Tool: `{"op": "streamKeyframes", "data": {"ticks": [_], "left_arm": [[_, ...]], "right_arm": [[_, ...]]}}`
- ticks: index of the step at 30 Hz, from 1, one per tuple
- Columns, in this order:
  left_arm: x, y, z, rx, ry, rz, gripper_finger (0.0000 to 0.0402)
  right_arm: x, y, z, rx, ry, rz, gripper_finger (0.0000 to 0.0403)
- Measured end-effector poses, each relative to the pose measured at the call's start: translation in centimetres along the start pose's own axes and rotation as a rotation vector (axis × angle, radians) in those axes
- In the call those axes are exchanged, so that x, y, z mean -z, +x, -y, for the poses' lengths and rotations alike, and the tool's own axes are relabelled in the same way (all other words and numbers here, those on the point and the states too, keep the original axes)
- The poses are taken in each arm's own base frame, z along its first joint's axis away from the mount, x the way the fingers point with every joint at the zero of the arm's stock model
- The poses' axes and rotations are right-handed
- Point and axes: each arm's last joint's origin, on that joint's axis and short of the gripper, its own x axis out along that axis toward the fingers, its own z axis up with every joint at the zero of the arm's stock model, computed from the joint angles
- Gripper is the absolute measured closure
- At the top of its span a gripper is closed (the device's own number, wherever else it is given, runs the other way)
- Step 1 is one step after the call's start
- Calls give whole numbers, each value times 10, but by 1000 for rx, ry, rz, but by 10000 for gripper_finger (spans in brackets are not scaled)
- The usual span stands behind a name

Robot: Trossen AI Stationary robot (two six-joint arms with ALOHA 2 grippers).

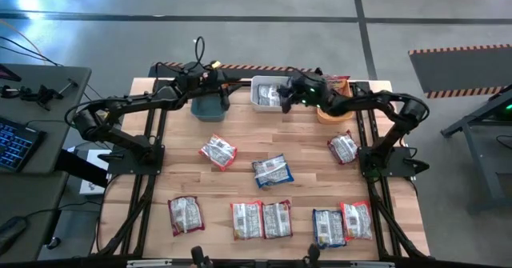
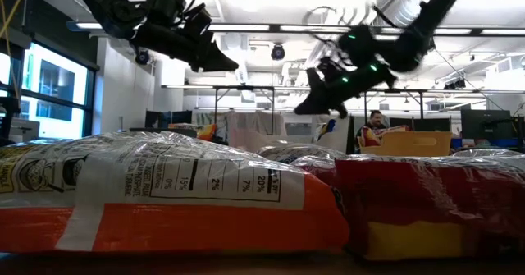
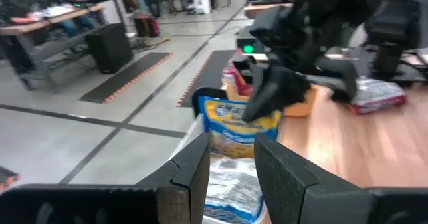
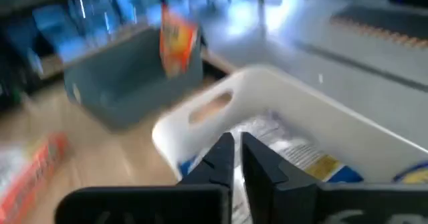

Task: Sort Maruchan noodles
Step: Remove the blue noodle pack from the white bin

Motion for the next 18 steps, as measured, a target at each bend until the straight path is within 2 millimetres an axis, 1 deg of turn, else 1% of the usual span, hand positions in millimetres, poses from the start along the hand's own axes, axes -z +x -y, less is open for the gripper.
{"op": "streamKeyframes", "data": {"ticks": [2,4,8,10,12,15,18], "left_arm": [[-1,-1,-1,-13,-1,-1,301],[-2,-3,-3,-23,-5,7,310],[-2,-4,-5,-29,-17,4,331],[-2,-4,-4,-29,-23,6,340],[-1,-4,-4,-27,-22,-4,345],[1,-4,-4,-21,-18,-30,350],[4,-4,-3,-16,-16,-54,350]], "right_arm": [[-13,9,-6,31,-88,-139,367],[-27,18,-11,41,-165,-248,334],[-54,39,-13,26,-244,-386,259],[-57,54,-11,27,-261,-461,229],[-55,72,-8,30,-277,-532,209],[-53,95,-5,28,-304,-616,198],[-51,109,-5,35,-310,-677,197]]}}
